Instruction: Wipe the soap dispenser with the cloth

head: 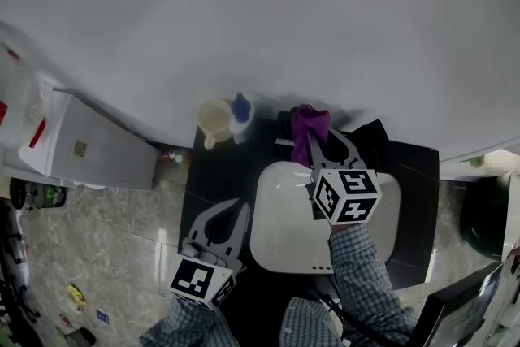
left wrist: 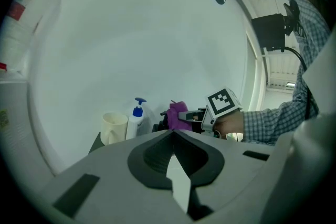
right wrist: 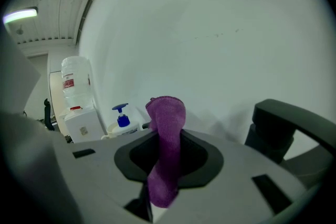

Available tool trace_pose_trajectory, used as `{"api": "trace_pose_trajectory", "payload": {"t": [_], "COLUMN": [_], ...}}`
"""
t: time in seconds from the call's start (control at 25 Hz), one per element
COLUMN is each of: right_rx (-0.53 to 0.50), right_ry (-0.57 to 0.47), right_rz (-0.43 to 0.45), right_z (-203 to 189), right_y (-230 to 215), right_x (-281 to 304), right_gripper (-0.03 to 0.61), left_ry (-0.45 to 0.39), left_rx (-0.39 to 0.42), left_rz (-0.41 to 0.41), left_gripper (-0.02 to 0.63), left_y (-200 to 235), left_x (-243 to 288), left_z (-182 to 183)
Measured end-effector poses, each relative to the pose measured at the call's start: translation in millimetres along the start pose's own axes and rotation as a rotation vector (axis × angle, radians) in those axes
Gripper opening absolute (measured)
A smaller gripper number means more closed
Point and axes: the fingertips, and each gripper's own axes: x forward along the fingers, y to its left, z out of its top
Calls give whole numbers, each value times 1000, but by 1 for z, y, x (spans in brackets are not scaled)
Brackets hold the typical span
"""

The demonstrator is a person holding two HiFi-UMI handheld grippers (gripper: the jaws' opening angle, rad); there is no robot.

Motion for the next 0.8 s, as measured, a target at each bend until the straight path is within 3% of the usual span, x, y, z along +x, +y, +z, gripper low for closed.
{"api": "trace_pose_trajectory", "payload": {"t": [0.24, 0.8], "right_rx": [42, 85], "right_ry": [54, 112], "right_rz": [-40, -16], "right_z": [-29, -71], "right_y": [-17, -1], "right_x": [-1, -18], "right_gripper": [87, 87], "left_ry": [7, 12], "left_rx": [2, 5], "left_rz": [-3, -13], "left_gripper": [11, 11], "left_y": [-2, -3], "left_x": [-1, -5], "left_z": [-3, -7]}}
